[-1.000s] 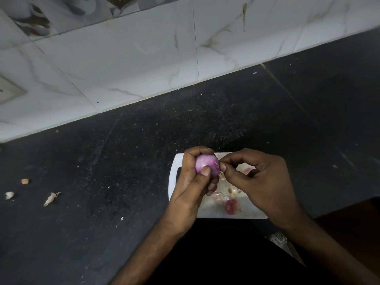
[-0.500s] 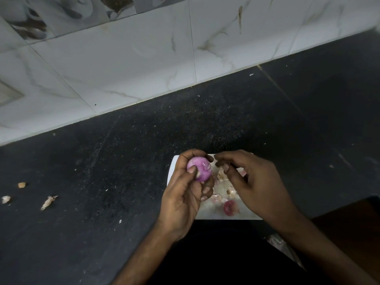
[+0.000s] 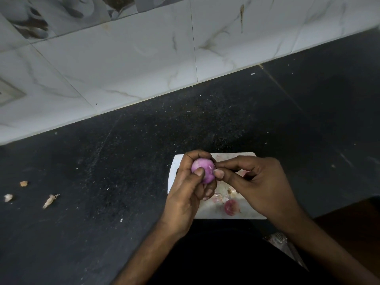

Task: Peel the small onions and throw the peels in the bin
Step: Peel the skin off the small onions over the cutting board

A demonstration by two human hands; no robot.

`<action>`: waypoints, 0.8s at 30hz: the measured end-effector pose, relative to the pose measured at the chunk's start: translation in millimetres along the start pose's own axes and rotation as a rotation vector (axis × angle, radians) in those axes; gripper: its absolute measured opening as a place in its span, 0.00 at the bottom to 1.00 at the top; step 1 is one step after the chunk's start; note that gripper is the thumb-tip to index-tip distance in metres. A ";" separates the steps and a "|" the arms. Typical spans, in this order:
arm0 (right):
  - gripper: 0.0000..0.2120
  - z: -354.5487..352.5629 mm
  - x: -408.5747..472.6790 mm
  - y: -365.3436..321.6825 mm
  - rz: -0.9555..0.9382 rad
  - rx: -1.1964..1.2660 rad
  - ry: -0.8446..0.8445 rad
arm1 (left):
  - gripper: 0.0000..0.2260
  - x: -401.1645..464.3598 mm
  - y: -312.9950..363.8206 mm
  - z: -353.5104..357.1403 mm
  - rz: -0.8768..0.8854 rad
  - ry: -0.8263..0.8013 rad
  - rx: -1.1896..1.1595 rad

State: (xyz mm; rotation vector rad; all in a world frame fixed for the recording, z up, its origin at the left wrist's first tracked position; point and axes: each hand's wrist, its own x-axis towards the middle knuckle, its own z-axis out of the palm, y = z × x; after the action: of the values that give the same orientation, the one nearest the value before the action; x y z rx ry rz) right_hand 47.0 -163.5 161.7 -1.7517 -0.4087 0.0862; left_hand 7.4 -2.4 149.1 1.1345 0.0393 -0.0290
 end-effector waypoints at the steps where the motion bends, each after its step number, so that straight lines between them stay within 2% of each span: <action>1: 0.07 -0.8 -0.6 0.1 0.003 0.024 -0.008 | 0.13 0.0 1.0 0.9 0.009 -0.012 -0.002; 10: 0.07 -3.2 -1.1 1.8 -0.014 0.044 -0.012 | 0.16 0.3 2.3 -0.1 -0.009 -0.043 -0.030; 18: 0.05 0.2 -0.7 2.1 0.081 -0.006 0.018 | 0.12 0.3 1.9 0.5 -0.054 -0.037 -0.146; 24: 0.05 -2.2 0.7 -0.4 0.030 0.021 -0.021 | 0.12 0.6 2.4 0.1 -0.048 -0.030 -0.105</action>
State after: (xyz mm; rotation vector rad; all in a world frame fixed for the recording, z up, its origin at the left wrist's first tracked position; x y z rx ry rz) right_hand 48.1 -165.3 162.7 -1.7382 -0.3956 0.1301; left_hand 8.1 -1.5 151.3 1.0274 0.0405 -0.0861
